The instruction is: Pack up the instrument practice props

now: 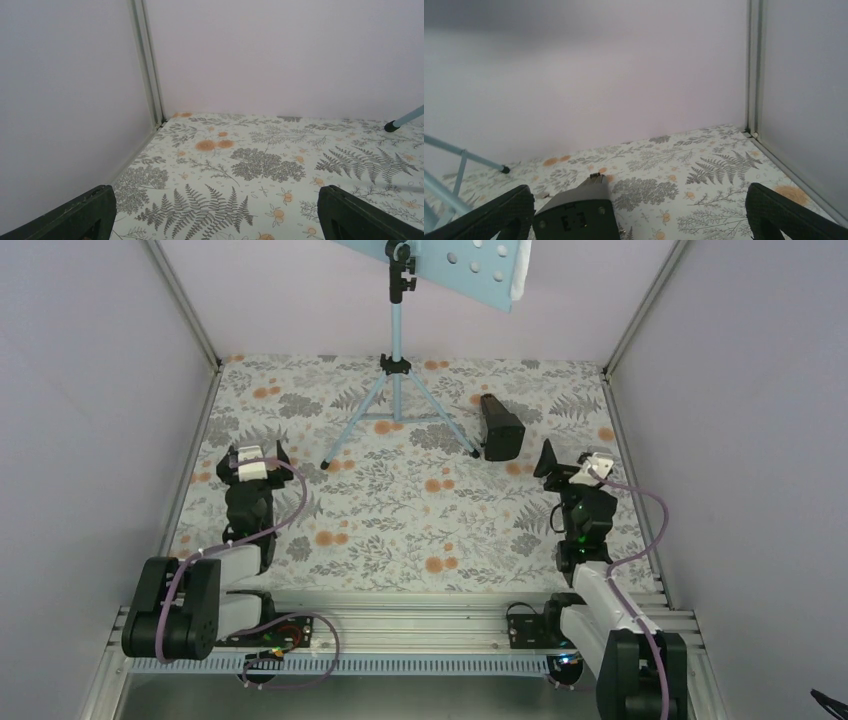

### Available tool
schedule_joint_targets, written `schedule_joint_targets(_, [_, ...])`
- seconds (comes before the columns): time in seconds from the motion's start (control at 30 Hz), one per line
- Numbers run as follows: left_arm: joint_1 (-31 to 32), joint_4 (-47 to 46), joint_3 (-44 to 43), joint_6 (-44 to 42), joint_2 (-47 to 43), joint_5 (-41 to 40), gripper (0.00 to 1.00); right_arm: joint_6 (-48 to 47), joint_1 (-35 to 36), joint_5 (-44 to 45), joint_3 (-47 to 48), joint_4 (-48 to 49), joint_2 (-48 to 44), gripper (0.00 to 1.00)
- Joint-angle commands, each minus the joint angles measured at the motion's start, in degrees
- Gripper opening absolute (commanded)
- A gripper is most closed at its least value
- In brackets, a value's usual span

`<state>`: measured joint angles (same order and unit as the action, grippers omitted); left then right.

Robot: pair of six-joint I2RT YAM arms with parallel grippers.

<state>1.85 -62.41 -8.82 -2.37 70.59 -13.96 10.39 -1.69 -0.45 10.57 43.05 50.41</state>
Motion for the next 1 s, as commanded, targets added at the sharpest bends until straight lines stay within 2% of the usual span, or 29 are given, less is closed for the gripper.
schedule_joint_targets(0.0, [0.2, 6.6, -2.4, 2.7, -3.0, -1.3, 1.00, 4.6, -0.5, 5.9, 2.6, -2.1, 0.5, 1.00])
schedule_joint_targets(0.1, [0.2, 7.0, -2.4, 2.7, -3.1, -1.1, 1.00, 11.7, -0.5, 9.6, 2.5, -3.0, 1.9, 1.00])
schedule_joint_targets(0.17, [0.2, 7.1, -2.6, 2.5, -2.9, -1.0, 1.00, 11.7, -0.5, 6.5, 5.2, -5.4, 4.1, 1.00])
schedule_joint_targets(0.33, [0.2, 8.0, -3.1, 2.8, -3.1, 0.1, 1.00, 8.2, 0.0, -10.8, 18.6, -22.2, 12.6, 1.00])
schedule_joint_targets(0.43, [0.3, 9.3, -3.8, 2.4, -3.1, 1.2, 1.00, 7.1, 0.7, -13.1, 26.0, -33.0, 15.6, 1.00])
schedule_joint_targets(0.6, [0.4, 10.1, -4.3, 2.4, -3.3, 2.9, 1.00, 7.8, 1.0, -11.4, 34.9, -46.4, 19.2, 1.00])
schedule_joint_targets(0.67, [0.4, 10.5, -4.7, 2.0, -3.0, 4.9, 1.00, 6.7, 1.1, -13.3, 38.8, -51.6, 22.1, 1.00])
schedule_joint_targets(0.8, [0.6, 12.5, -5.6, 1.7, -2.9, 7.3, 1.00, 2.5, 3.6, -18.3, 42.5, -54.4, 25.8, 1.00])
schedule_joint_targets(0.97, [0.6, 12.5, -5.8, 1.5, -2.5, 6.9, 1.00, -1.6, 9.0, -13.2, 46.4, -56.5, 31.4, 1.00])
